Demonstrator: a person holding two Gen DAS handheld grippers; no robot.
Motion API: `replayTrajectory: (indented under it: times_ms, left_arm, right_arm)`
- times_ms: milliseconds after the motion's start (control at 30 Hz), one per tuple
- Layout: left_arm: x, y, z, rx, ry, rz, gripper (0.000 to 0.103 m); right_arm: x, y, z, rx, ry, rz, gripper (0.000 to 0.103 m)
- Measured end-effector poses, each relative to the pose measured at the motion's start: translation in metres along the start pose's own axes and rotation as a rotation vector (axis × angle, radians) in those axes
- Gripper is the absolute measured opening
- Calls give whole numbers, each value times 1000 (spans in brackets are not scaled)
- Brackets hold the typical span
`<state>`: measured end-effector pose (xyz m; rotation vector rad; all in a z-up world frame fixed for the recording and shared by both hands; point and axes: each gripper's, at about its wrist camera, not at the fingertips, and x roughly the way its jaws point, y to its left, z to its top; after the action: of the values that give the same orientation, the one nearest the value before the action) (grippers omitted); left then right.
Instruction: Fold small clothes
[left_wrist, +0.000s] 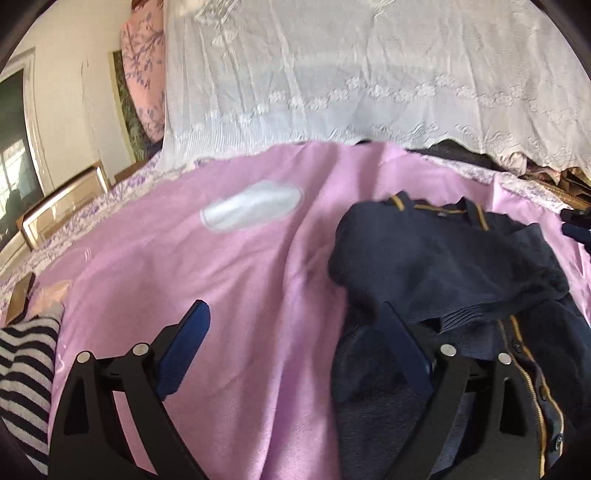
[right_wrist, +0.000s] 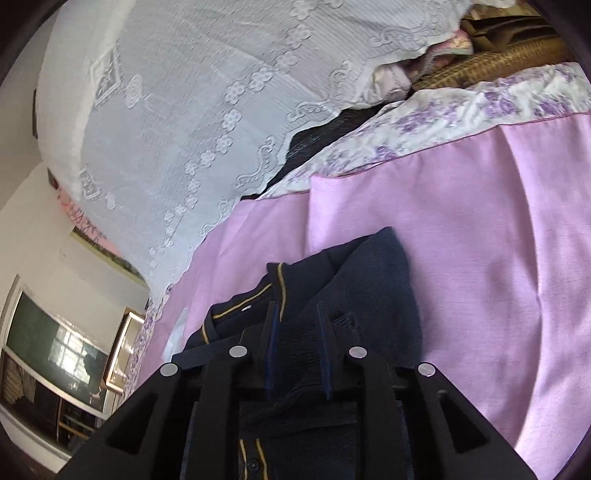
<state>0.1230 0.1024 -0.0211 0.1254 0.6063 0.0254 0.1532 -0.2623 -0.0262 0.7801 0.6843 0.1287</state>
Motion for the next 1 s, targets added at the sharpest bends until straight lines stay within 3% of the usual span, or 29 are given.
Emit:
replayTrajectory:
  times_ms: [133,200,300,400,433,633,667,700,733,767,900,1000]
  left_arm:
    - [-23,-25,2,78,-85,-35,94]
    - [-19,-41,8,117,-87,-11,94]
    - [6,-61,17,160,-22,13,95]
    - [50,-65,13,168,116,47,97]
    - [63,-59,12,144,177,11,98]
    - [80,-10,7,-120,298,-147,99]
    - [76,-3,6,-156,290,-161,99]
    - [71,2,8,-181,270,-159,99]
    - [66,6,14,-197,238,-152,98]
    - [60,7,20,-202,199,-151,98]
    - [56,-11,46,-164,149,-186,98]
    - [72,-32,55,-137,155,-231,98]
  right_arm:
    - [23,10,-11,-38,82,4,23]
    - [34,5,-18,-27,121,-11,23]
    - [48,-10,-24,8,167,-32,22]
    - [52,-16,-26,-17,173,-29,13]
    - [53,-16,-26,-28,170,-37,11]
    - [51,-8,-31,-100,145,-77,14]
    - [49,-6,-30,-97,139,-87,15]
    - [46,-2,-31,-90,128,-104,22]
    - [41,4,-31,-92,107,-108,36]
    - [38,11,-30,-112,88,-99,40]
    - [35,42,-31,-209,52,-57,40]
    - [51,49,-33,-236,97,-32,40]
